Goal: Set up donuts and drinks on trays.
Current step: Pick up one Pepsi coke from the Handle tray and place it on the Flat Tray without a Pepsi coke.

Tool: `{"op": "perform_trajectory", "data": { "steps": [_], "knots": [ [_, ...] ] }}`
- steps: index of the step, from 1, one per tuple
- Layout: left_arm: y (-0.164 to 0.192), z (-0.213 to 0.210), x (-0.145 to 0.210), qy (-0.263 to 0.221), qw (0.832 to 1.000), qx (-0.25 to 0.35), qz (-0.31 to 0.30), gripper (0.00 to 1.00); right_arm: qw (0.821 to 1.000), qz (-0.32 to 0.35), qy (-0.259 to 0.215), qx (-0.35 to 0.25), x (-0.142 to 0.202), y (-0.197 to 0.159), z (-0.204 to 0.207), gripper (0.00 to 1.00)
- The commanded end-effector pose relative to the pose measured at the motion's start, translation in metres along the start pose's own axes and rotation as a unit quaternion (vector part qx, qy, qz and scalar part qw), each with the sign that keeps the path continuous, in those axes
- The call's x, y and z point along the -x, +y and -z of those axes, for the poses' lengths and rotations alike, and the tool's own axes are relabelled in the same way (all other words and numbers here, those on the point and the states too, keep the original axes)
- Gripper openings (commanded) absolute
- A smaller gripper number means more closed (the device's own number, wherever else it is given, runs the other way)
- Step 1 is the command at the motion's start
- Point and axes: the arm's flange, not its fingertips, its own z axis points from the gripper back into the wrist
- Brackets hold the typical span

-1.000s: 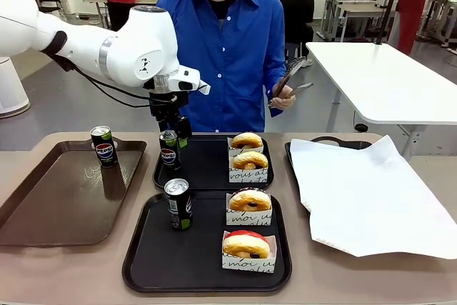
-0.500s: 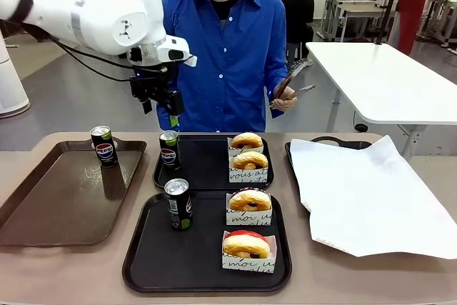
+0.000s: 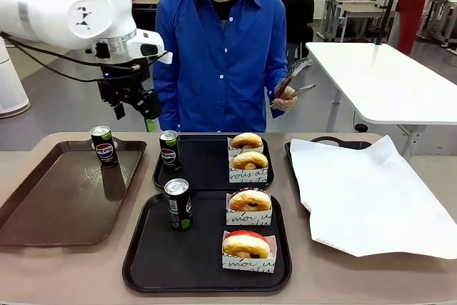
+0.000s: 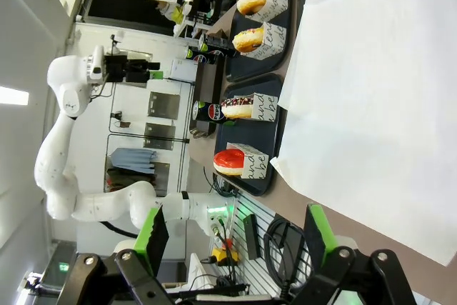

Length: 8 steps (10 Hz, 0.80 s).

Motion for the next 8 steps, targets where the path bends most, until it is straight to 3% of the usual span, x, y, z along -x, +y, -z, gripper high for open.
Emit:
{"op": "perform_trajectory", "data": {
  "steps": [1,2,8],
  "knots": [
    [0.002,0.000,0.030,-0.010,1.000,0.003,-0.011,1.00,1.000,-0.007,-0.004,-0.006,0.000,0.000,0.000,1.00],
    [0.000,0.000,0.000,0.000,1.000,0.000,0.000,1.00,1.000,-0.007,-0.004,-0.006,0.000,0.000,0.000,1.00],
    [0.000,0.000,0.000,0.000,1.000,0.000,0.000,1.00,1.000,-0.007,-0.004,-0.006,0.000,0.000,0.000,1.00]
  ]
}}
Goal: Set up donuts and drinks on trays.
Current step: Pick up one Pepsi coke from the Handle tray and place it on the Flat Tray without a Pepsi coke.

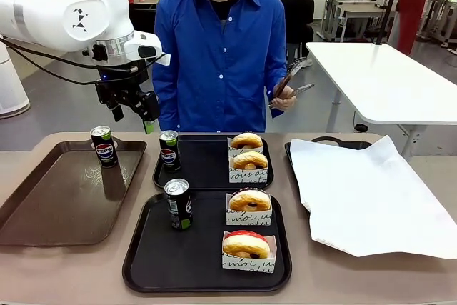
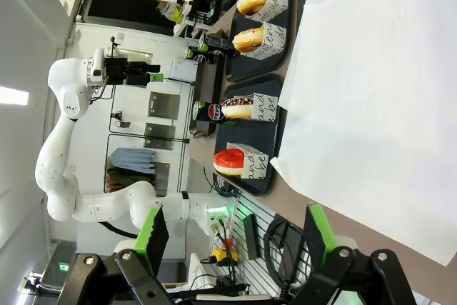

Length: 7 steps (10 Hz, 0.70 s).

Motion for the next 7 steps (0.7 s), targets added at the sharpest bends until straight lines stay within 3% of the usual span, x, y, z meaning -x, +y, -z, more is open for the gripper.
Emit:
{"op": "perform_trajectory", "data": {
  "steps": [1,2,7],
  "knots": [
    [0.000,0.000,0.000,0.000,1.000,0.000,0.000,1.00,1.000,-0.007,-0.004,-0.006,0.000,0.000,0.000,1.00],
    [0.023,-0.016,0.010,-0.007,0.999,0.012,-0.031,1.00,1.000,-0.007,-0.004,-0.006,0.000,0.000,0.000,1.00],
    [0.118,-0.051,0.154,-0.035,0.982,0.059,-0.174,1.00,1.000,-0.007,-0.004,-0.006,0.000,0.000,0.000,1.00]
  ]
}}
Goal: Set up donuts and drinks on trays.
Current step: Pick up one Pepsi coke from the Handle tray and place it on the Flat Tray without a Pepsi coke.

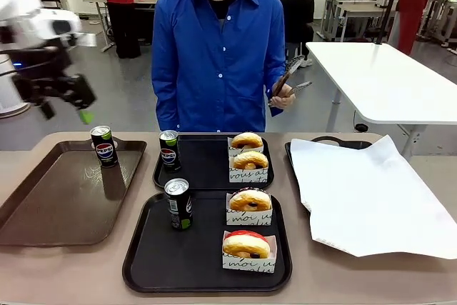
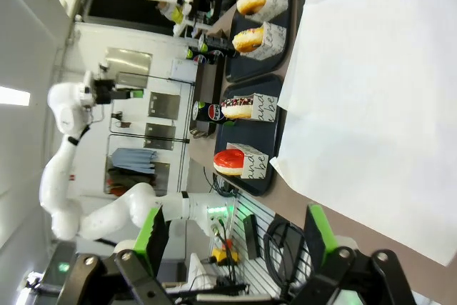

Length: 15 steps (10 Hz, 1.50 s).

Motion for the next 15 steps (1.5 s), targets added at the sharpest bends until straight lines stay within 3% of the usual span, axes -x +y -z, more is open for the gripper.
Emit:
{"op": "perform_trajectory", "data": {
  "steps": [1,3,4,6,8,10,13,15],
  "knots": [
    [0.044,-0.009,0.043,-0.020,0.999,0.014,-0.042,1.00,1.000,-0.007,-0.004,-0.006,0.000,0.000,0.001,1.00],
    [0.091,-0.016,0.073,-0.055,0.988,0.089,-0.114,1.00,1.000,-0.007,-0.004,-0.006,0.000,0.000,0.001,1.00],
    [0.107,-0.015,0.074,-0.078,0.972,0.172,-0.143,1.00,1.000,-0.007,-0.004,-0.006,0.000,0.000,0.001,1.00],
    [0.146,-0.002,0.053,-0.106,0.925,0.304,-0.200,1.00,1.000,-0.007,-0.004,-0.006,0.000,0.000,0.001,1.00],
    [0.175,0.007,0.041,-0.140,0.879,0.403,-0.213,1.00,1.000,-0.007,-0.004,-0.006,0.000,0.000,0.001,1.00],
    [0.192,-0.003,0.058,-0.206,0.855,0.447,-0.165,1.00,1.000,-0.007,-0.004,-0.006,0.000,0.000,0.001,1.00],
    [0.222,-0.004,0.093,-0.262,0.819,0.473,-0.191,1.00,1.000,-0.007,-0.004,-0.006,0.000,0.000,0.001,1.00],
    [0.237,0.005,0.102,-0.221,0.803,0.493,-0.251,1.00,1.000,-0.007,-0.004,-0.006,0.000,0.000,0.001,1.00]
  ]
}}
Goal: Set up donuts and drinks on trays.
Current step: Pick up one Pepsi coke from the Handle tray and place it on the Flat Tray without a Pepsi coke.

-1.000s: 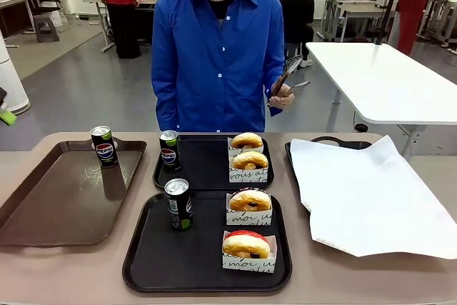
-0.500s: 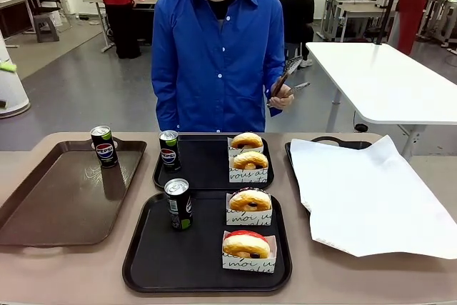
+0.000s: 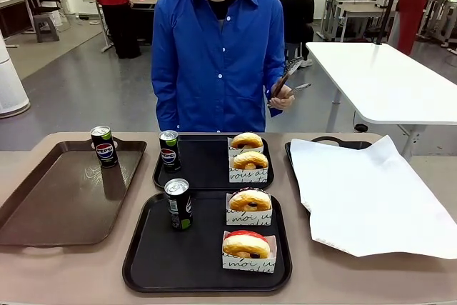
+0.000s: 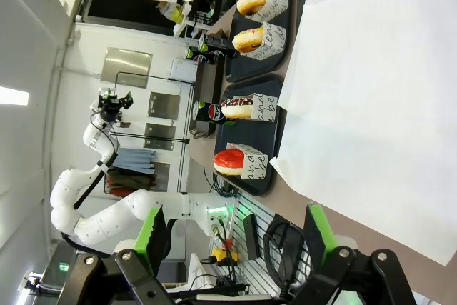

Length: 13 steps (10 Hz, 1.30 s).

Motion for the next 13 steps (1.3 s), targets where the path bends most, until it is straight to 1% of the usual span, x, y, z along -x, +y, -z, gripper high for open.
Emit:
{"op": "perform_trajectory", "data": {
  "steps": [1,2,4,5,6,8,9,10,13],
  "knots": [
    [0.017,-0.004,0.000,0.019,0.997,0.007,-0.070,1.00,1.000,-0.007,-0.004,-0.006,0.000,0.000,0.001,1.00],
    [0.028,-0.008,-0.005,0.051,0.994,0.007,-0.092,1.00,1.000,-0.007,-0.004,-0.006,0.000,0.000,0.001,1.00],
    [0.051,-0.015,-0.005,0.101,0.990,-0.001,-0.101,1.00,1.000,-0.007,-0.004,-0.006,0.000,0.000,0.001,1.00],
    [0.060,-0.018,-0.010,0.099,0.991,-0.012,-0.094,1.00,1.000,-0.007,-0.004,-0.006,0.000,0.000,0.001,1.00],
    [0.065,-0.015,-0.016,0.120,0.989,-0.017,-0.088,1.00,1.000,-0.007,-0.004,-0.006,0.000,0.000,0.001,1.00],
    [0.075,-0.013,-0.022,0.121,0.989,-0.021,-0.082,1.00,1.000,-0.007,-0.004,-0.006,0.000,0.000,0.001,1.00],
    [0.077,-0.011,-0.021,0.101,0.990,-0.029,-0.092,1.00,1.000,-0.007,-0.004,-0.006,0.000,0.000,0.001,1.00],
    [0.072,-0.009,-0.018,0.112,0.989,-0.019,-0.098,1.00,1.000,-0.007,-0.004,-0.006,0.000,0.000,0.001,1.00],
    [0.072,-0.009,-0.018,0.112,0.989,-0.019,-0.098,1.00,1.000,-0.007,-0.004,-0.006,0.000,0.000,0.001,1.00]
  ]
}}
